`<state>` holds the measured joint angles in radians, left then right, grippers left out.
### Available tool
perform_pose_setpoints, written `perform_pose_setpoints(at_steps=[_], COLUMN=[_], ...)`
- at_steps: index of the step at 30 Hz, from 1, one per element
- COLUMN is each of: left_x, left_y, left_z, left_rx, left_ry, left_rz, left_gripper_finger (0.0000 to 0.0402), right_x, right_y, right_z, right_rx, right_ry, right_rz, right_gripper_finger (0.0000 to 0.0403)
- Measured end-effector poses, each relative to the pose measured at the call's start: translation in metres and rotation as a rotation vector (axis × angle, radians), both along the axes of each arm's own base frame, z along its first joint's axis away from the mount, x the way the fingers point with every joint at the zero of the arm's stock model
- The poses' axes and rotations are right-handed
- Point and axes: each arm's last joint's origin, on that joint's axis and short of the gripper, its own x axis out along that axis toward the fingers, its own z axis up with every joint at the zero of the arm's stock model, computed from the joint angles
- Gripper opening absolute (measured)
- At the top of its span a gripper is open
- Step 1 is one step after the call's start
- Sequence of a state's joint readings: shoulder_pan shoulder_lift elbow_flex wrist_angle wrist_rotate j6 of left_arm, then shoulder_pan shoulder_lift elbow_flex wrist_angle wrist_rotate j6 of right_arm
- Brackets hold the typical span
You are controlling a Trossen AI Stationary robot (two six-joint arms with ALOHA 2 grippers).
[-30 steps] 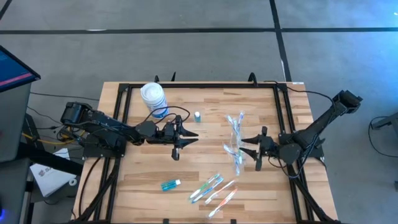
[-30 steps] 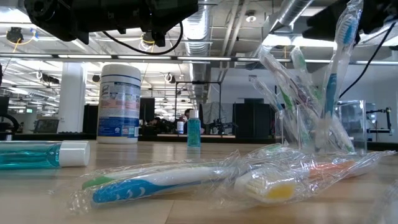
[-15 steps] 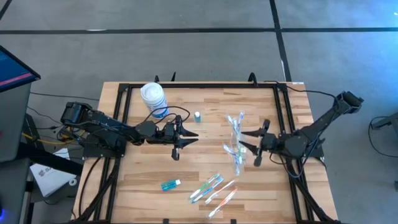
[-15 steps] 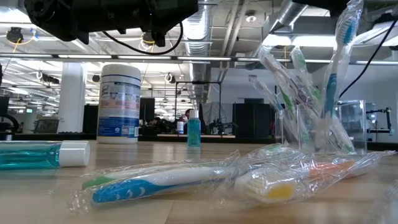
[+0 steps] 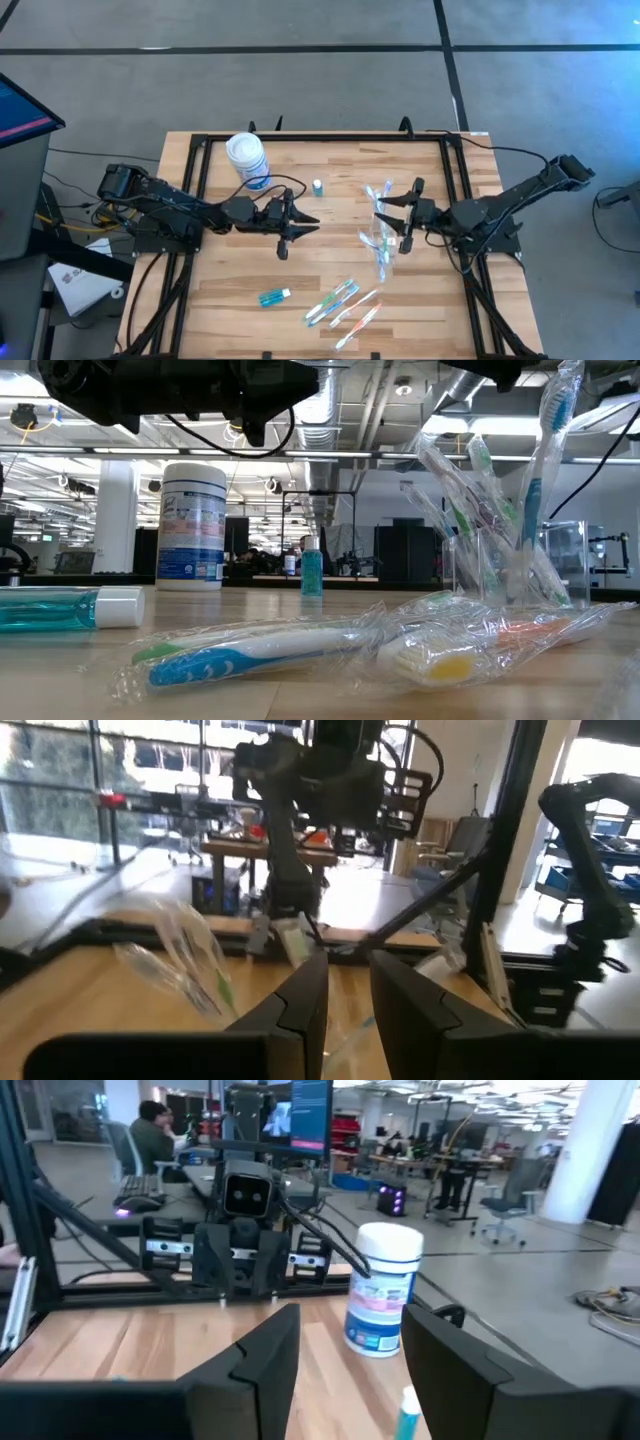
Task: Pick & Place toothbrushing station
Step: Put the blue mouthwash into the transparent organizer
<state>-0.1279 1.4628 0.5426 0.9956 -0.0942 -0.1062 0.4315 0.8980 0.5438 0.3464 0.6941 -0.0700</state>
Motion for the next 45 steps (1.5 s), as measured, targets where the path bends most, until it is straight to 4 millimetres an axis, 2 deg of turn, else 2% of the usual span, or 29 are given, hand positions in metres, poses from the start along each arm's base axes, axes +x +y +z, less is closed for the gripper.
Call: perform_pose_setpoints(at_steps=[5, 11, 16, 20, 25, 31, 37, 41, 45], left_x=[-0.003, -0.016, -0.029, -0.028, -0.018, 0.009, 0.032, 0.037, 0.038], left_y=[-0.015, -0.026, -0.02, -0.006, 0.016, 0.031, 0.037, 0.04, 0.047], left_z=[-0.008, -0.011, -0.007, -0.006, -0.019, -0.036, -0.038, -0.033, -0.03], left_rx=[-0.037, -0.076, -0.061, -0.025, -0.034, -0.017, 0.098, 0.177, 0.188], left_ry=[0.107, 0.272, 0.361, 0.36, 0.388, 0.436, 0.456, 0.452, 0.445], left_rz=[-0.123, -0.131, 0.029, 0.149, 0.261, 0.319, 0.415, 0.521, 0.556], left_gripper_finger=[0.0072, 0.0072, 0.0072, 0.0073, 0.0096, 0.0136, 0.0153, 0.0153, 0.0153], right_x=[0.005, 0.009, 0.01, 0.011, 0.011, 0.01, 0.01, 0.01, 0.01], right_y=[0.002, 0.004, 0.005, 0.005, 0.005, 0.005, 0.005, 0.005, 0.005], right_z=[-0.005, -0.011, -0.012, -0.012, -0.012, -0.012, -0.013, -0.014, -0.014], right_rx=[-0.009, -0.007, -0.003, -0.002, -0.002, -0.007, -0.014, -0.018, -0.018], right_ry=[0.026, 0.05, 0.056, 0.053, 0.054, 0.056, 0.066, 0.075, 0.075], right_rz=[0.013, 0.013, 0.012, 0.01, 0.01, 0.011, 0.011, 0.012, 0.011], right_gripper_finger=[0.0172, 0.0169, 0.017, 0.0169, 0.0165, 0.0166, 0.0164, 0.0162, 0.0164])
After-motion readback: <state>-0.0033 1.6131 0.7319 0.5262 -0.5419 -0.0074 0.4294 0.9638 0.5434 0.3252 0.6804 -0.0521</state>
